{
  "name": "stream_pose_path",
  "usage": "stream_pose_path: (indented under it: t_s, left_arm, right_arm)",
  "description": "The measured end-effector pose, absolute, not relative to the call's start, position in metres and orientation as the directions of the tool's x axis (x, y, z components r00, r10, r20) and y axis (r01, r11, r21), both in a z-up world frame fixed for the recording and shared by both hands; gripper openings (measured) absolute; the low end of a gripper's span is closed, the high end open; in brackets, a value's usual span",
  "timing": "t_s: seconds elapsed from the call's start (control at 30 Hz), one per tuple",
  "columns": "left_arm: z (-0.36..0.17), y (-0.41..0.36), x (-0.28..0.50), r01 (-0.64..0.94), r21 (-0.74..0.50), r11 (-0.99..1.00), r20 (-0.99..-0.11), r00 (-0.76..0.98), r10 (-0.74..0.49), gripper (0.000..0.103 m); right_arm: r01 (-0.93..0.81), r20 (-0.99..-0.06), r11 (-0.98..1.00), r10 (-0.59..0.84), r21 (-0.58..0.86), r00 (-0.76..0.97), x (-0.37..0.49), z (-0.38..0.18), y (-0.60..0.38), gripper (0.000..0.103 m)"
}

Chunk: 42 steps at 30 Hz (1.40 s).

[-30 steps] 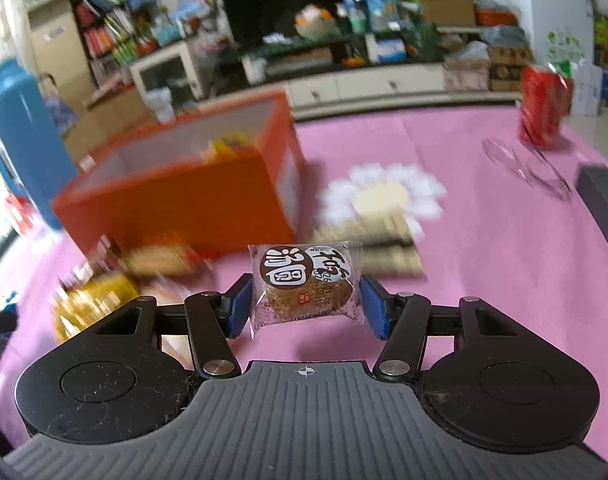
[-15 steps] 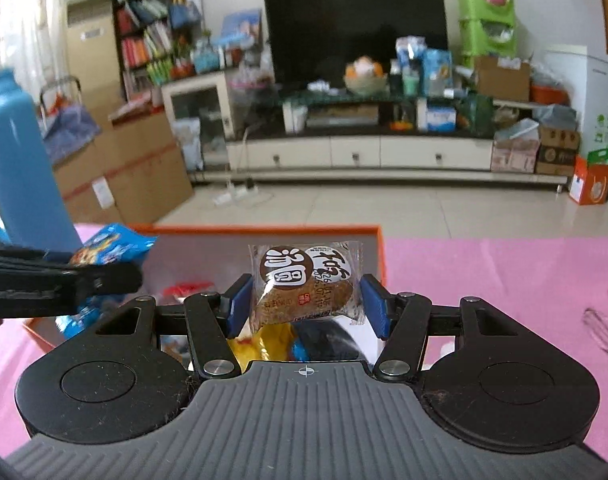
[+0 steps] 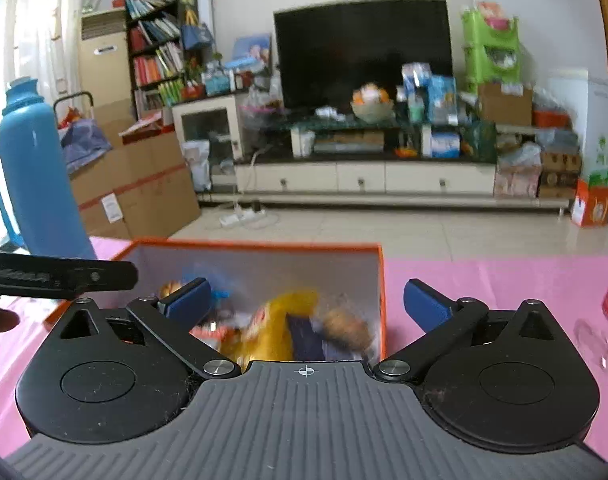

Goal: Organize snacks
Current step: 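Carry both packets over the orange box and open both grippers, then grasp the yellow chip bag with the left gripper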

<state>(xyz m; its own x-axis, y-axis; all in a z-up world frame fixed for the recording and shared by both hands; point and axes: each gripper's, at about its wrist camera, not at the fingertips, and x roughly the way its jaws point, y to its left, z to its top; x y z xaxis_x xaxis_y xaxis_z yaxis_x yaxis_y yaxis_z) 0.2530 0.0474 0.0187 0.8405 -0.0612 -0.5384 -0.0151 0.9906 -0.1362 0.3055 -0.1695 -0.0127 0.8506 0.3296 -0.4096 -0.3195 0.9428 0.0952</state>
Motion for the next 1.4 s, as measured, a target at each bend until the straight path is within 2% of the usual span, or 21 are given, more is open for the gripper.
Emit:
stream_pose_path:
  t_s: [0.1, 0.27, 0.4, 0.57, 0.8, 1.0, 1.1, 1.17, 1.23, 1.3, 1.4]
  left_arm:
    - [0.013, 0.051, 0.211, -0.036, -0.127, 0.991, -0.539, 0.841, -0.038, 0.099]
    - [-0.004, 0.059, 0.149, -0.052, -0.106, 0.993, -0.568, 0.823, -0.018, 0.099]
    - [-0.016, 0.067, 0.122, -0.059, -0.118, 0.991, -0.594, 0.804, -0.023, 0.099]
    - [-0.03, 0.075, 0.112, -0.057, -0.103, 0.993, -0.617, 0.787, -0.019, 0.099]
    - [-0.046, 0.076, 0.111, -0.022, -0.122, 0.992, -0.642, 0.764, -0.062, 0.1]
    - [-0.046, 0.057, 0.12, 0.071, -0.15, 0.986, -0.619, 0.771, -0.15, 0.1]
    - [-0.044, 0.035, 0.126, 0.159, -0.087, 0.983, -0.605, 0.776, -0.179, 0.1]
    - [-0.044, 0.02, 0.13, 0.202, -0.01, 0.979, -0.597, 0.784, -0.168, 0.096]
    - [-0.046, 0.011, 0.139, 0.257, 0.013, 0.966, -0.608, 0.77, -0.196, 0.075]
    - [-0.05, 0.007, 0.153, 0.277, -0.001, 0.961, -0.633, 0.744, -0.215, 0.064]
    - [-0.058, 0.002, 0.17, 0.273, 0.032, 0.961, -0.659, 0.729, -0.186, 0.061]
  right_arm:
    - [-0.305, -0.433, 0.941, 0.338, 0.146, 0.836, 0.287, -0.016, -0.184, 0.084]
    - [-0.26, -0.447, 0.946, 0.32, 0.193, 0.835, 0.229, -0.025, -0.212, 0.084]
    - [-0.214, -0.502, 0.952, 0.299, 0.221, 0.812, 0.186, -0.044, -0.233, 0.084]
    - [-0.153, -0.546, 0.953, 0.276, 0.26, 0.791, 0.154, -0.064, -0.255, 0.084]
    - [-0.091, -0.589, 0.95, 0.259, 0.299, 0.766, 0.168, -0.079, -0.264, 0.084]
    - [-0.108, -0.606, 0.943, 0.287, 0.315, 0.742, 0.179, -0.083, -0.258, 0.084]
    - [-0.114, -0.611, 0.94, 0.298, 0.322, 0.734, 0.182, -0.084, -0.256, 0.084]
    - [-0.112, -0.615, 0.935, 0.309, 0.337, 0.726, 0.184, -0.086, -0.258, 0.084]
    - [-0.105, -0.612, 0.929, 0.316, 0.355, 0.725, 0.185, -0.086, -0.262, 0.084]
    - [-0.098, -0.607, 0.919, 0.33, 0.383, 0.723, 0.186, -0.086, -0.267, 0.084]
    - [-0.097, -0.589, 0.9, 0.356, 0.424, 0.725, 0.184, -0.085, -0.272, 0.084]
